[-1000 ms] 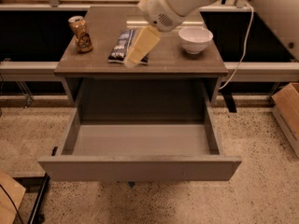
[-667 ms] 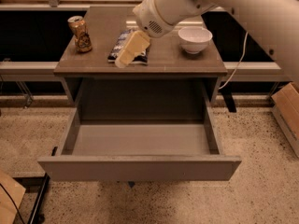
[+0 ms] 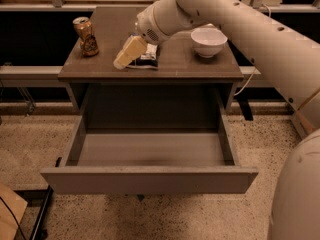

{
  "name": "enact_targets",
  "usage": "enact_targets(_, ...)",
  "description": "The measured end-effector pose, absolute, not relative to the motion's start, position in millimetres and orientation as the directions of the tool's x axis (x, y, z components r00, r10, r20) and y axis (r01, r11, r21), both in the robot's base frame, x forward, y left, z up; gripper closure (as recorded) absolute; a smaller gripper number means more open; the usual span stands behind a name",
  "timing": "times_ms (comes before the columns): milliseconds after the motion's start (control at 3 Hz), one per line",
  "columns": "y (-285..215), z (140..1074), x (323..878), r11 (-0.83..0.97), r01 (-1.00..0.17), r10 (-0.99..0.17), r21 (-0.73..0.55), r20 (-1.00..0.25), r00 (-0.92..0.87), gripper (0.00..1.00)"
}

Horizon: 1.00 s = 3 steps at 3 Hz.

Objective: Place orange can into top drawer

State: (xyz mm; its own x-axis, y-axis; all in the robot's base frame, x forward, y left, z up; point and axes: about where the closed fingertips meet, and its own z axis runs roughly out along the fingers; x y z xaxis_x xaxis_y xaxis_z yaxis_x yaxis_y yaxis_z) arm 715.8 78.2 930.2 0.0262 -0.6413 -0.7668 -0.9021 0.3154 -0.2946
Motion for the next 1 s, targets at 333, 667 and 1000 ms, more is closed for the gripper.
enact_targets(333, 78.3, 930.2, 715.8, 0.315, -0.902, -0.641, -0.295, -0.767, 0.026, 0.00)
enact_targets(667, 102.8, 927.0, 725.5, 0.348, -0.893, -0.598, -0.286, -0.801, 0.023, 0.00)
enact_targets(1000, 125.1, 923.5, 742.6, 0.373, -0.883, -0.545, -0.285, -0.838, 0.041, 0.00)
